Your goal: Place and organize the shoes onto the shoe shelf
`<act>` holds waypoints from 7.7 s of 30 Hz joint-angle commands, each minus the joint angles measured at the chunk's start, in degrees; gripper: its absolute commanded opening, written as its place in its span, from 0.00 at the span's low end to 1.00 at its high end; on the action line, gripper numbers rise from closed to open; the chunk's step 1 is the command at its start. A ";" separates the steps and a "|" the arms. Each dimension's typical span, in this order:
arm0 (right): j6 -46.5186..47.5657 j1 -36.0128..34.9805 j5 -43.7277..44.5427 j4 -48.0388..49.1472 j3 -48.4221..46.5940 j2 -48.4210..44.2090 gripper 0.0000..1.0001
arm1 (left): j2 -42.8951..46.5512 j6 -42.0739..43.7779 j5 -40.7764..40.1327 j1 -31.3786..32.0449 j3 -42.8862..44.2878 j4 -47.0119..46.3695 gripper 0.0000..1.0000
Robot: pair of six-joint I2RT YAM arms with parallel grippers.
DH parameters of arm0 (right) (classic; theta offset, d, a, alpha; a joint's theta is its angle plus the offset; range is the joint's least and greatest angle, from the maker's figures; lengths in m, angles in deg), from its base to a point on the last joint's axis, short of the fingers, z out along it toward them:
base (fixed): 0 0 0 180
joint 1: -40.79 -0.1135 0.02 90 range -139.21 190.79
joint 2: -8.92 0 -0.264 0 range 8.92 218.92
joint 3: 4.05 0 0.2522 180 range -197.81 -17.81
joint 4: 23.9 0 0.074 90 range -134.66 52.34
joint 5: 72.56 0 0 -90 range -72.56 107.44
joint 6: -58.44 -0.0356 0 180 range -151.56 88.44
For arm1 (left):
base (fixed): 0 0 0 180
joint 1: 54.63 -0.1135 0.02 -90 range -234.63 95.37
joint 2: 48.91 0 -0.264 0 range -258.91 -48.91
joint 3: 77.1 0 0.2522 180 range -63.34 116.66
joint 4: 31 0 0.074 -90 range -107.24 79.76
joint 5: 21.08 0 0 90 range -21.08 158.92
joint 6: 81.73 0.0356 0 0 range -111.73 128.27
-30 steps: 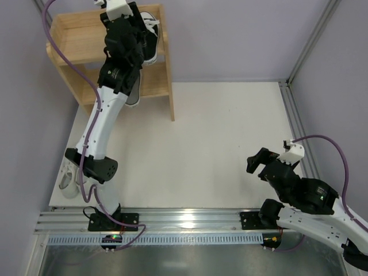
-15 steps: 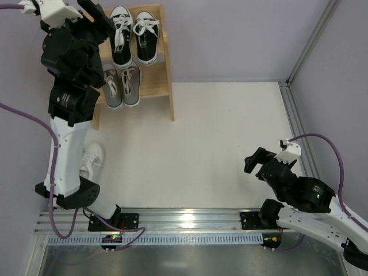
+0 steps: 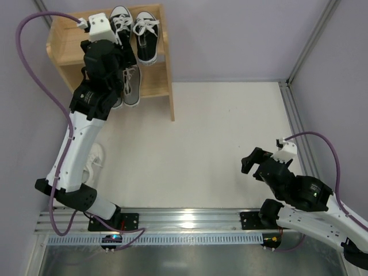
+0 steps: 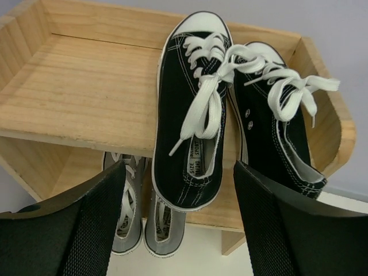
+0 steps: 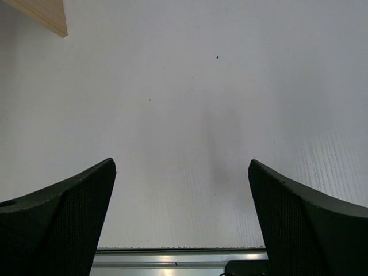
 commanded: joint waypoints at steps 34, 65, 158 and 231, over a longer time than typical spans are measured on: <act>-3.02 0.11 0.41 -3.63 -0.11 -6.88 0.97 | -4.68 9.36 16.38 -0.25 8.53 -0.60 0.00; -1.35 0.11 2.44 -2.93 0.51 -5.66 0.97 | -9.16 9.09 18.24 -5.87 3.53 -7.00 0.00; 15.00 0.11 -7.51 25.47 10.36 5.59 0.97 | 50.52 10.06 41.09 -15.36 -71.44 5.64 0.88; 14.56 0.11 -19.98 27.31 18.61 1.55 0.97 | -1.52 6.28 24.47 -55.18 -58.61 12.15 0.00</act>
